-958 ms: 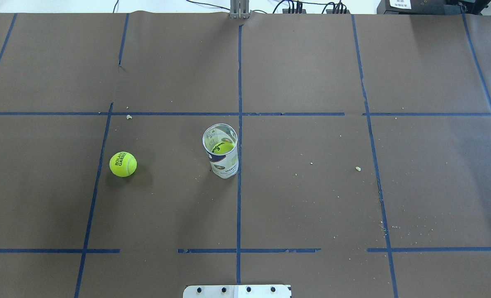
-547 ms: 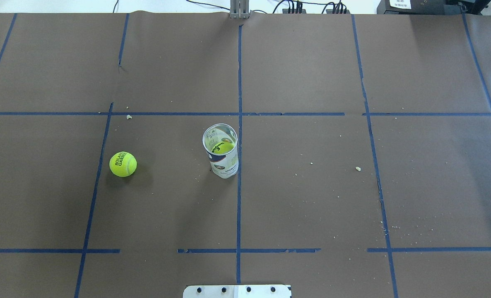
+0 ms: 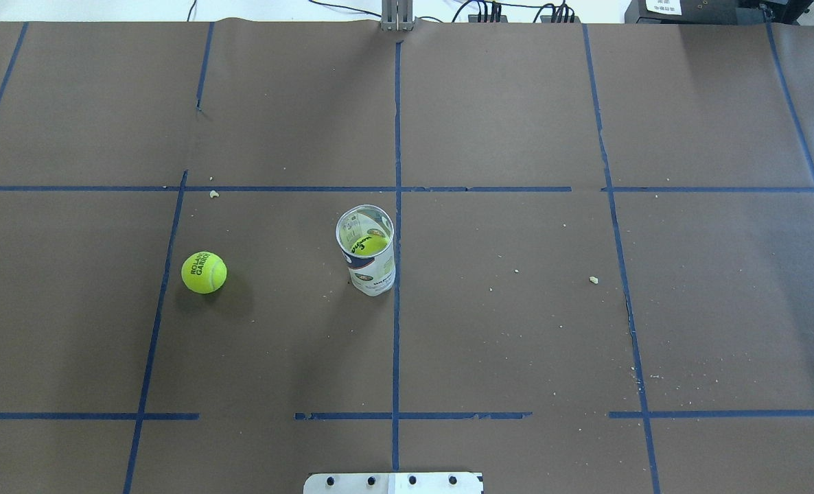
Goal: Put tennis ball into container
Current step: 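Move the left gripper toward the yellow tennis ball on the table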
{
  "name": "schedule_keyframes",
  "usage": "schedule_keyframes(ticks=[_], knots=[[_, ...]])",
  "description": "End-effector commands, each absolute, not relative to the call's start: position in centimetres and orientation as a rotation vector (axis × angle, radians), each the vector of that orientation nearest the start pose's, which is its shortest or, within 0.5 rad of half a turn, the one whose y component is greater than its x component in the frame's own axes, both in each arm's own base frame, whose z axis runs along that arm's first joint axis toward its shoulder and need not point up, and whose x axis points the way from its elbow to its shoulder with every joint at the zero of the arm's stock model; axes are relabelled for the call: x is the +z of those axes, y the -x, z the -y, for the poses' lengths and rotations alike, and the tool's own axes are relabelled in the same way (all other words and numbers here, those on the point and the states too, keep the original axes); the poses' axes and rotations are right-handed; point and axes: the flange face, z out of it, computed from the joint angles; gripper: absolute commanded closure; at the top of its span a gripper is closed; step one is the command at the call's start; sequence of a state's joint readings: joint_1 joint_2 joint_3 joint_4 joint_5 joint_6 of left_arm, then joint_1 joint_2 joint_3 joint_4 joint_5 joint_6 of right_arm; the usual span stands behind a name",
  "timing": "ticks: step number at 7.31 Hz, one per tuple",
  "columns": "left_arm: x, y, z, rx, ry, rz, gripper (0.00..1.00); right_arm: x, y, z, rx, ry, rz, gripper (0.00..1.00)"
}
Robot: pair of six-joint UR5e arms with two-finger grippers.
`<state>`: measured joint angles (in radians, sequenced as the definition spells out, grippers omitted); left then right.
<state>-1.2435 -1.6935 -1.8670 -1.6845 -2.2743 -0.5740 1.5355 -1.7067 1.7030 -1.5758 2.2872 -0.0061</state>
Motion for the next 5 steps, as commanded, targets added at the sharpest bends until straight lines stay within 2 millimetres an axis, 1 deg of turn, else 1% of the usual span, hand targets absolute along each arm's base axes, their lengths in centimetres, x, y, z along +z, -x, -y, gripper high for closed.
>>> schedule_keyframes(ticks=[1, 2, 3, 4, 5], knots=[[37.2, -22.2, 52.2, -0.127, -0.089, -0.879, 0.00, 66.1, -5.3, 43.6, -0.037, 0.018, 0.716, 0.00], [35.2, -27.2, 50.9, -0.149, -0.053, -0.883, 0.00, 66.1, -5.3, 43.5, -0.036, 0.019, 0.716, 0.00], [34.2, -30.6, 49.7, -0.185, -0.061, -0.863, 0.00, 66.1, -5.3, 43.5, -0.036, 0.019, 0.716, 0.00], [33.9, -32.3, 48.8, -0.195, -0.075, -0.868, 0.00, 66.1, -5.3, 43.6, -0.037, 0.018, 0.716, 0.00], [33.8, -34.5, 47.6, -0.229, -0.103, -0.864, 0.00, 66.1, -5.3, 43.6, -0.037, 0.018, 0.716, 0.00]])
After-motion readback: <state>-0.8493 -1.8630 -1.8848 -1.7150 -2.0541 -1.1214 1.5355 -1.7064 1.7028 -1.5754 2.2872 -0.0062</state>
